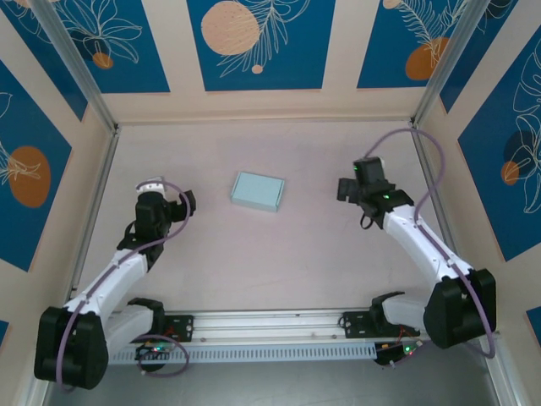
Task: Fold the paper box
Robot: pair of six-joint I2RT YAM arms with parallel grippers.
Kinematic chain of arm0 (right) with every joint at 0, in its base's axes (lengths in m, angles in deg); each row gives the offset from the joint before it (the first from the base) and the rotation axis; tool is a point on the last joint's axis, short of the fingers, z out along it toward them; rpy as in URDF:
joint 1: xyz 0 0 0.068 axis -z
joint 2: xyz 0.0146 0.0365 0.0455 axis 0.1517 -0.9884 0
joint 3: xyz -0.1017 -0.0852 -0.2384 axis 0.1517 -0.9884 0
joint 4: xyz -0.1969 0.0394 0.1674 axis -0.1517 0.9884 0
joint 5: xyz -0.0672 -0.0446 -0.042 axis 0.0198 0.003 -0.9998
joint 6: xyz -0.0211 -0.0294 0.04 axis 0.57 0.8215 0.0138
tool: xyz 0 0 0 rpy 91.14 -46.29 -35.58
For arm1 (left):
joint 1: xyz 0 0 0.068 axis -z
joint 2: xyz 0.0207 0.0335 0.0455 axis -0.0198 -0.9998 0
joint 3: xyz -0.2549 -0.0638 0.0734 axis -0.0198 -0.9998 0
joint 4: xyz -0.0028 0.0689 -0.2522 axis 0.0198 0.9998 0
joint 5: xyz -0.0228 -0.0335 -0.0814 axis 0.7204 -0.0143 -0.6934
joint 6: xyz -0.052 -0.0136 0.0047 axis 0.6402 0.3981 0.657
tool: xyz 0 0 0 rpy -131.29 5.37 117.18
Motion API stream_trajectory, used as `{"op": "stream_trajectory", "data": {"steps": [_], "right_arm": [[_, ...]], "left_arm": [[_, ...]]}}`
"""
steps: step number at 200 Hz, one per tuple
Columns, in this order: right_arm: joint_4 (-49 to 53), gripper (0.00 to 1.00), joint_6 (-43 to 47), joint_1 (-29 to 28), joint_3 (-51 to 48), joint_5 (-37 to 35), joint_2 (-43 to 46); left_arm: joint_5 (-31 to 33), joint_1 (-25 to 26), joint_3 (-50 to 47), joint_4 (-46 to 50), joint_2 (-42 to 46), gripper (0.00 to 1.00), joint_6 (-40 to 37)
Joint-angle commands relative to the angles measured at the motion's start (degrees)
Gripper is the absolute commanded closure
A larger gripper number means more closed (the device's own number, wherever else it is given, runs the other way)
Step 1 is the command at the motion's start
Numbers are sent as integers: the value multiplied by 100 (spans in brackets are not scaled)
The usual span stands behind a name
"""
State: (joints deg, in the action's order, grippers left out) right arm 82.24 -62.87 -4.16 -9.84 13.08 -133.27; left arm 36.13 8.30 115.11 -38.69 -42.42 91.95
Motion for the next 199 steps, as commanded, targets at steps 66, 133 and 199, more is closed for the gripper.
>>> {"op": "stream_trajectory", "data": {"steps": [66,133,199], "right_arm": [[-3253,1,65,1148,-2107,1094,715],[-5636,1,682,1277,-3282,1214,688],[-6505,1,819,1376,-3378,1442,88]], "left_arm": [[-682,-306,-689,-2509,-1012,0,-2050],[-1074,-321,-684,-3336,-1798,0,-2255],[-1470,-514,-589,-4254,-2938,0,-2317]]}}
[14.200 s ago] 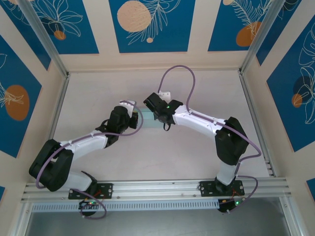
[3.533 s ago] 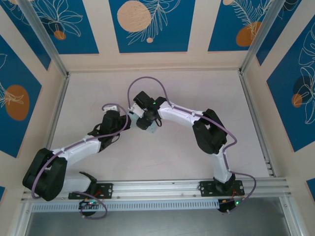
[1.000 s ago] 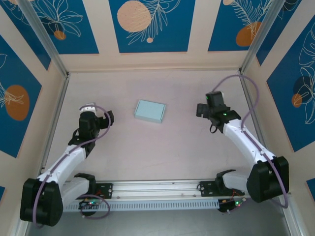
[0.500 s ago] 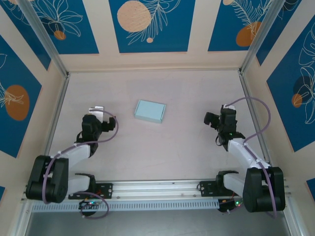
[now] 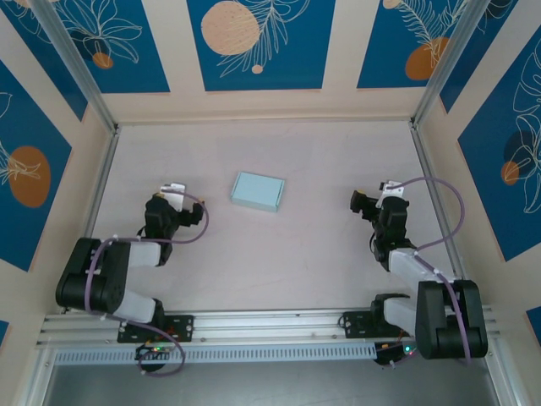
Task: Fold the paper box
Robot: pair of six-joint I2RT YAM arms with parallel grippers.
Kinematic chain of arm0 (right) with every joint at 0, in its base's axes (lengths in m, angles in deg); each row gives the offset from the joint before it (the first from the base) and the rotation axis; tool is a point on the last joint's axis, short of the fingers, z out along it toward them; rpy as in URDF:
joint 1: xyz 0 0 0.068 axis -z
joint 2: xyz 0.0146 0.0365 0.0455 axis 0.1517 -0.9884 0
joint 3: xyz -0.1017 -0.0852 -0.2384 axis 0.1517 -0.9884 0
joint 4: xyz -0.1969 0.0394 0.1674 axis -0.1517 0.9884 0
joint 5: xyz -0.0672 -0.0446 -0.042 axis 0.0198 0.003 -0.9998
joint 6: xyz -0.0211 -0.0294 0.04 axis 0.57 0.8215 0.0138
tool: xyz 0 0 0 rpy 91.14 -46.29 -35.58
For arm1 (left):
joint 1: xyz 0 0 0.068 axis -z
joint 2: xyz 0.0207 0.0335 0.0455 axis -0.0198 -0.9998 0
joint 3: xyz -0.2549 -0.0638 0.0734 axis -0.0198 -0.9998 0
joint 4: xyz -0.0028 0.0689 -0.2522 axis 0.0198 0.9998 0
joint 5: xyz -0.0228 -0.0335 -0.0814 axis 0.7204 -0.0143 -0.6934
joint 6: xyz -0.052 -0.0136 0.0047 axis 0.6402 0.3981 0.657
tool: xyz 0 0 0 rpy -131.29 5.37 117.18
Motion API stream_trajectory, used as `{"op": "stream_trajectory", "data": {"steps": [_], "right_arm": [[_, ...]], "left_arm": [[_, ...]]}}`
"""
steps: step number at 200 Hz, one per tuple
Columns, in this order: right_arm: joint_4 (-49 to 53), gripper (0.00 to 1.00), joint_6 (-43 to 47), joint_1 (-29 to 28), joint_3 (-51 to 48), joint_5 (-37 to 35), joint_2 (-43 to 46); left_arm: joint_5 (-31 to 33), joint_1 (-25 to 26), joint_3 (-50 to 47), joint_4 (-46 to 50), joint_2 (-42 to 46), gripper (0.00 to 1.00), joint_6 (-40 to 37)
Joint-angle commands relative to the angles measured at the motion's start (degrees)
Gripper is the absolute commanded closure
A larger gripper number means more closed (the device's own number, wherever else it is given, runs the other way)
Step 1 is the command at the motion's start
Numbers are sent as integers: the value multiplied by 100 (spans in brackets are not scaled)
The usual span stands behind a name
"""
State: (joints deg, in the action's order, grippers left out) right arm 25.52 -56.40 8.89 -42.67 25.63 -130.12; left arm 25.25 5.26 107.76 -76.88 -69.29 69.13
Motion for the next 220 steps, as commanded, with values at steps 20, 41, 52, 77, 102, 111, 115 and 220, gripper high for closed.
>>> {"op": "stream_trajectory", "data": {"steps": [20,41,52,77,102,111,115,220], "right_arm": [[-1170,1,176,144,-111,363,-513],[-1173,1,166,186,-17,617,-687],[-1363,1,142,195,-46,761,-759],[-2137,1,200,167,-175,1081,-1228],[-2209,1,514,-81,42,1178,-1672],[-2300,1,677,-219,119,1142,-1931],[-2305,1,755,-265,178,1121,-2069],[-1746,1,436,-131,524,779,-2163]], "left_arm": [[-642,-330,211,-304,-256,0,27],[-846,-503,320,-162,-298,0,193],[-844,-518,321,-145,-295,0,187],[-380,-468,373,-50,-292,0,278],[-263,-416,366,-61,-291,0,262],[-256,-413,356,-70,-279,0,260],[-262,-417,356,-82,-280,0,260],[-310,-403,339,-92,-272,0,227]]}}
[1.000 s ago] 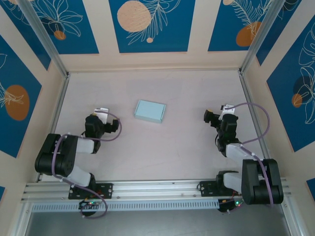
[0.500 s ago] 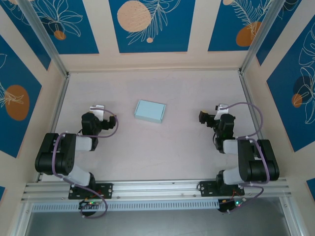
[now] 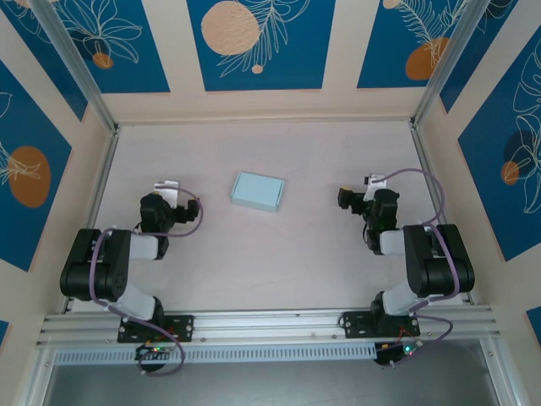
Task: Fold the paper box
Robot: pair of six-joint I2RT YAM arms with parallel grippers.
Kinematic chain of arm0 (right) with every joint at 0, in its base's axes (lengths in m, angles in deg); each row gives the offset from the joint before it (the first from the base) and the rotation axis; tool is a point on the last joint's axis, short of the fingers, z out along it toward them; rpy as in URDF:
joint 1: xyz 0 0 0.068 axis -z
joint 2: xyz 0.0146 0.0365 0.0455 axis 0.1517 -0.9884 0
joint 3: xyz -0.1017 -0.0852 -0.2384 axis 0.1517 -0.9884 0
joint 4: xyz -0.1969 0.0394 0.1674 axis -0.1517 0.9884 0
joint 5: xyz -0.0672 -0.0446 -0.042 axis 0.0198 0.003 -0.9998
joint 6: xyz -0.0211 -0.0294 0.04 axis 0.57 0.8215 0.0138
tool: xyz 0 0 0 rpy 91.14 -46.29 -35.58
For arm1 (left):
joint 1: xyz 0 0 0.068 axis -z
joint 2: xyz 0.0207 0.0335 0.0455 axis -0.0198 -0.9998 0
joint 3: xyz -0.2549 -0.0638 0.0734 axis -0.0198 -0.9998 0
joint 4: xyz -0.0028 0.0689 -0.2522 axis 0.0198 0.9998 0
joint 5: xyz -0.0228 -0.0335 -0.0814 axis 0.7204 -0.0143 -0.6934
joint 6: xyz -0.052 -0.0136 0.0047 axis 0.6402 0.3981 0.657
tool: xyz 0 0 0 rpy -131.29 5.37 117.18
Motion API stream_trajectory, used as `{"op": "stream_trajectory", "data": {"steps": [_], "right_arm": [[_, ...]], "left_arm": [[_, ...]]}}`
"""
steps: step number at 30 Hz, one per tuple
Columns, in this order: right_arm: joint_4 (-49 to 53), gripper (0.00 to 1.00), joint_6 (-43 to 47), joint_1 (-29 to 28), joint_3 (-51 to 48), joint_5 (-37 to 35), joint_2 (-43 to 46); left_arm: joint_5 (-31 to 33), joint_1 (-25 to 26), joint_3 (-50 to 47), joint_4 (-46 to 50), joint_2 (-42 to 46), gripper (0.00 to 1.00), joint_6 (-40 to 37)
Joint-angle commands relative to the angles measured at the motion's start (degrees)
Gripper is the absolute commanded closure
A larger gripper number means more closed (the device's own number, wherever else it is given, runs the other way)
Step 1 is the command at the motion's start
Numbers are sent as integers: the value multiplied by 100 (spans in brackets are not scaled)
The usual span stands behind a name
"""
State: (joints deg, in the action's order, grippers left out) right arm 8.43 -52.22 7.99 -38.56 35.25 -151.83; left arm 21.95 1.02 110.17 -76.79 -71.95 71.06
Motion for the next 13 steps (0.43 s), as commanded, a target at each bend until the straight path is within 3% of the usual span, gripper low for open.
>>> {"op": "stream_trajectory", "data": {"steps": [1,13], "right_arm": [[-37,1,19,-41,114,-183,8],[-37,1,22,-41,114,-183,8]], "left_arm": [[24,21,98,-101,-1,0,34],[10,26,94,-110,-7,0,22]]}}
